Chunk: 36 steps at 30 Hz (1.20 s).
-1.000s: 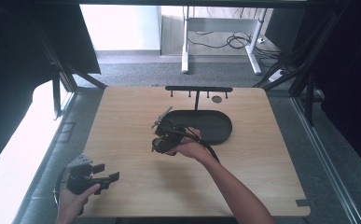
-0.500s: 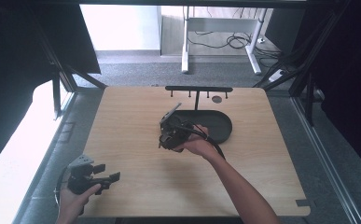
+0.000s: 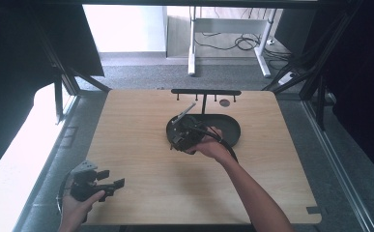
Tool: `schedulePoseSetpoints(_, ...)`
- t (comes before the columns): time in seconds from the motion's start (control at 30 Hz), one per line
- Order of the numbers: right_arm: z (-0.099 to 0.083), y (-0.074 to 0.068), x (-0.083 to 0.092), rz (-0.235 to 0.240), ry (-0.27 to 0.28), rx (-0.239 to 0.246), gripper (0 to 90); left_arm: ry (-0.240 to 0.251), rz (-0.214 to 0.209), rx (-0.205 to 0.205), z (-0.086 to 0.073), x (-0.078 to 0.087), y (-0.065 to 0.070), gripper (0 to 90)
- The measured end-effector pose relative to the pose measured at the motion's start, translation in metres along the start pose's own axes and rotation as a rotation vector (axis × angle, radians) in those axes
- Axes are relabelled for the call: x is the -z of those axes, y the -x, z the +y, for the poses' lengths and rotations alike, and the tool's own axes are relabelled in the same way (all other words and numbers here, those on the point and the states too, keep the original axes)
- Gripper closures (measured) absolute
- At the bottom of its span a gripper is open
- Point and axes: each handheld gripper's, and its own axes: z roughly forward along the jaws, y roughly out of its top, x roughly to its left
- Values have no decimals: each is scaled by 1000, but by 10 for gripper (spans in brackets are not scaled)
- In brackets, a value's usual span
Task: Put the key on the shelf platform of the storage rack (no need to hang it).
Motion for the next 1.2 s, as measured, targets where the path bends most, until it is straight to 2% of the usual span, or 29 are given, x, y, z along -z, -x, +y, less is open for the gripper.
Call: schedulePoseSetpoints(1.2, -19, 45, 10, -47, 20, -115, 494, 0, 3, 0, 0, 0, 0, 221)
